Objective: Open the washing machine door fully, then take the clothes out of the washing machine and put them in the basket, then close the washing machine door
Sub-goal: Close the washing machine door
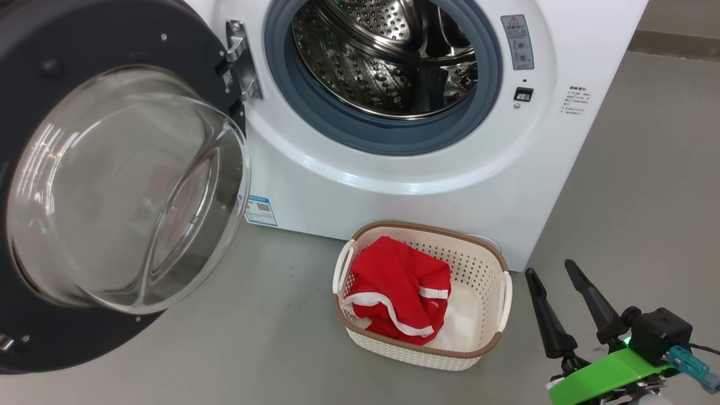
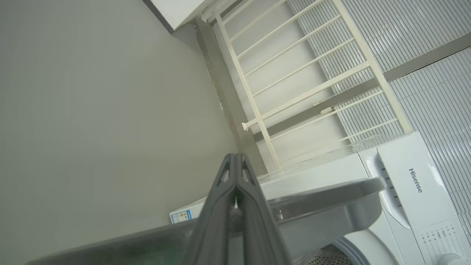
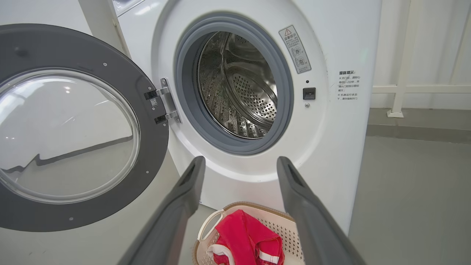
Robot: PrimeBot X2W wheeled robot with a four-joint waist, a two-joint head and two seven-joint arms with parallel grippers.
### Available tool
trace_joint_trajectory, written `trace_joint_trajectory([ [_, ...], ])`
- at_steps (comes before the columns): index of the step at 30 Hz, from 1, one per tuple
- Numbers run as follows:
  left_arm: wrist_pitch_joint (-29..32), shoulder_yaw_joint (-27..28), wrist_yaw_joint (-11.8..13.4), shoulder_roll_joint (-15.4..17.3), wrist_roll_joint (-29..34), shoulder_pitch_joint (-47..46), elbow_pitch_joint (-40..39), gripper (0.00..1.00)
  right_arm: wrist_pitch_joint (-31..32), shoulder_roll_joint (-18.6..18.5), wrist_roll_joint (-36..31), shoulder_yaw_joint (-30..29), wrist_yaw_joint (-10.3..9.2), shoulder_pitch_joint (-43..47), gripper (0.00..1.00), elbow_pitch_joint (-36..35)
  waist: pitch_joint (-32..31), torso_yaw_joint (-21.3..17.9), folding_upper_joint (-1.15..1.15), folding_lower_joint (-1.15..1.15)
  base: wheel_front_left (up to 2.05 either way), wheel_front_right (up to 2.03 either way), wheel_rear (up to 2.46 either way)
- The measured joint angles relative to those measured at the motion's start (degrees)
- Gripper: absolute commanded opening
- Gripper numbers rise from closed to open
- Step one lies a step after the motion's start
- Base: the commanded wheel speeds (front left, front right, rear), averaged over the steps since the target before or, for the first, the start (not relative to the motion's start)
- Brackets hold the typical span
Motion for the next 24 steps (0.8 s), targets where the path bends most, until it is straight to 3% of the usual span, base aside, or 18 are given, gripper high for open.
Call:
trace_joint_trajectory([
  [4,4.8,-1.2,1.8,-0.7,-0.4,0.8,-1.9,0.0,0.0,0.0,0.0,0.5,0.0,0.0,1.0,0.1,0.0,-0.2,0.0,0.0,0.0,0.0,0.0],
  [9,9.1,-1.8,2.3,-0.7,-1.0,3.2,-6.2,0.0,0.0,0.5,0.0,1.2,0.0,0.0,1.0,0.0,0.0,-0.4,0.0,0.0,0.0,0.0,0.0],
  [18,14.4,-2.4,2.4,-1.2,-3.4,6.8,-11.9,0.0,0.0,0.8,0.0,1.3,0.0,0.0,1.0,-0.1,0.7,-0.3,0.0,0.0,0.0,0.0,0.0],
  [24,16.3,-2.6,1.1,-2.7,-5.0,8.2,-13.2,0.0,0.0,0.9,0.0,1.3,0.0,0.0,1.0,-0.1,0.8,0.1,0.0,0.0,0.0,0.0,0.0],
])
